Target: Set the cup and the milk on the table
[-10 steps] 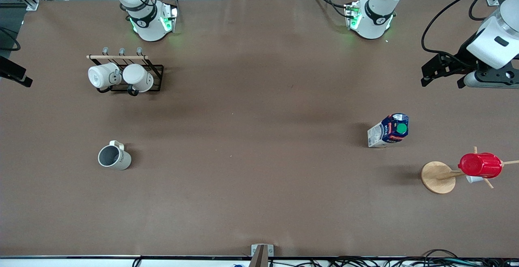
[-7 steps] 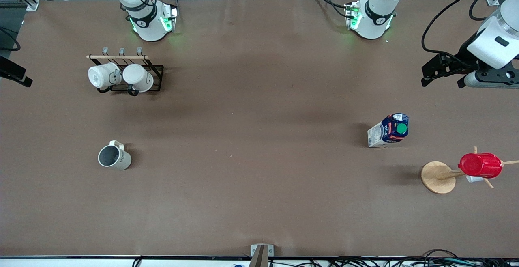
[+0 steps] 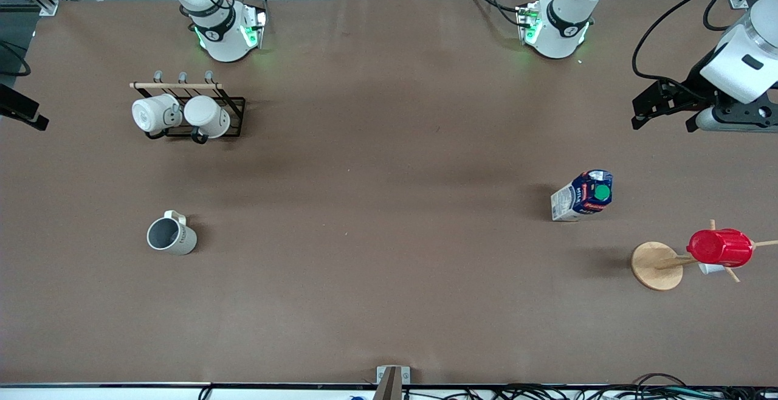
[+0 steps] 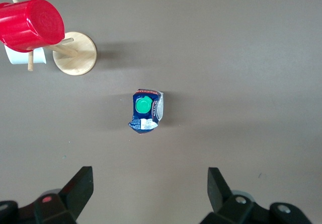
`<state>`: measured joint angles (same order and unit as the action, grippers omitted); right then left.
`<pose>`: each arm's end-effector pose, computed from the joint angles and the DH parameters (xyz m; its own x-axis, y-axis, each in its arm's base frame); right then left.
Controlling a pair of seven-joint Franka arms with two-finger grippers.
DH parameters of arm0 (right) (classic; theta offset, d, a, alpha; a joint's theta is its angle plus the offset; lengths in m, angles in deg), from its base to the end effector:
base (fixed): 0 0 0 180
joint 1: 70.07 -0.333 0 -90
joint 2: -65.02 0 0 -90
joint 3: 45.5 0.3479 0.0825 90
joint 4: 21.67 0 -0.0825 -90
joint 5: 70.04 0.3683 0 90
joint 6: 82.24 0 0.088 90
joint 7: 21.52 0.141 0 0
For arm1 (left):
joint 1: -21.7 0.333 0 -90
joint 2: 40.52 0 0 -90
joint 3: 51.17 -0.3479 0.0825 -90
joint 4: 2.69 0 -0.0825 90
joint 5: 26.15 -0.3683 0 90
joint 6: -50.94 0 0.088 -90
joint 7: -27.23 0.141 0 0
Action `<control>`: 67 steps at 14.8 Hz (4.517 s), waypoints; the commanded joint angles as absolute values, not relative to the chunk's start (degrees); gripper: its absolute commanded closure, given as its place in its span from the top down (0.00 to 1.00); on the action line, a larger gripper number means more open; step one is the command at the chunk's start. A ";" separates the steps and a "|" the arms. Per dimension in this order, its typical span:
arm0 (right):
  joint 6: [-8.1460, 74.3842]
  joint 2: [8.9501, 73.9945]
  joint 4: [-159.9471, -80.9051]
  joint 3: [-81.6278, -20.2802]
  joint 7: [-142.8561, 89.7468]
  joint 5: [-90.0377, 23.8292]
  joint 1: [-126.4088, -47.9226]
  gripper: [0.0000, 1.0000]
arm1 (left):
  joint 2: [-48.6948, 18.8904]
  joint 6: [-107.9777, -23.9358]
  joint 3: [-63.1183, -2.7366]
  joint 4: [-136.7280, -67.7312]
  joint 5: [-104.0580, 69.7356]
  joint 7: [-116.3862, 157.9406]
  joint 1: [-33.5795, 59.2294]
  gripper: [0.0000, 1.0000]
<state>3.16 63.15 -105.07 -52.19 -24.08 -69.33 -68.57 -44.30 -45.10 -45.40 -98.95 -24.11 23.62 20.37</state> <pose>0.5372 -0.0742 0.6499 0.9953 -0.0970 0.0029 -0.0970 -0.9952 -0.0084 0.5228 -0.0716 0.6167 0.9966 -0.0571 0.0598 -0.0592 -0.9977 0.0328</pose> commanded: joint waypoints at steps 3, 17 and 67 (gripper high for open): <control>3.54 63.97 -105.61 -52.18 -23.54 -70.30 -68.66 1.00 | -43.07 -44.24 -45.45 -98.32 -23.69 24.24 20.64 1.00; 27.05 47.45 -113.84 -51.92 -28.73 -66.26 -69.01 1.00 | -33.14 -56.71 -46.24 -102.35 -23.95 24.41 20.64 1.00; 41.78 30.57 -109.21 -35.66 50.54 -78.12 -97.21 0.01 | -28.13 -65.25 -47.30 -112.65 -23.96 28.72 21.61 0.20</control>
<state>42.02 32.72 -111.59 -35.43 47.57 -76.53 -95.85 -25.47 -66.83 -46.98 -112.27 -24.11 27.56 21.70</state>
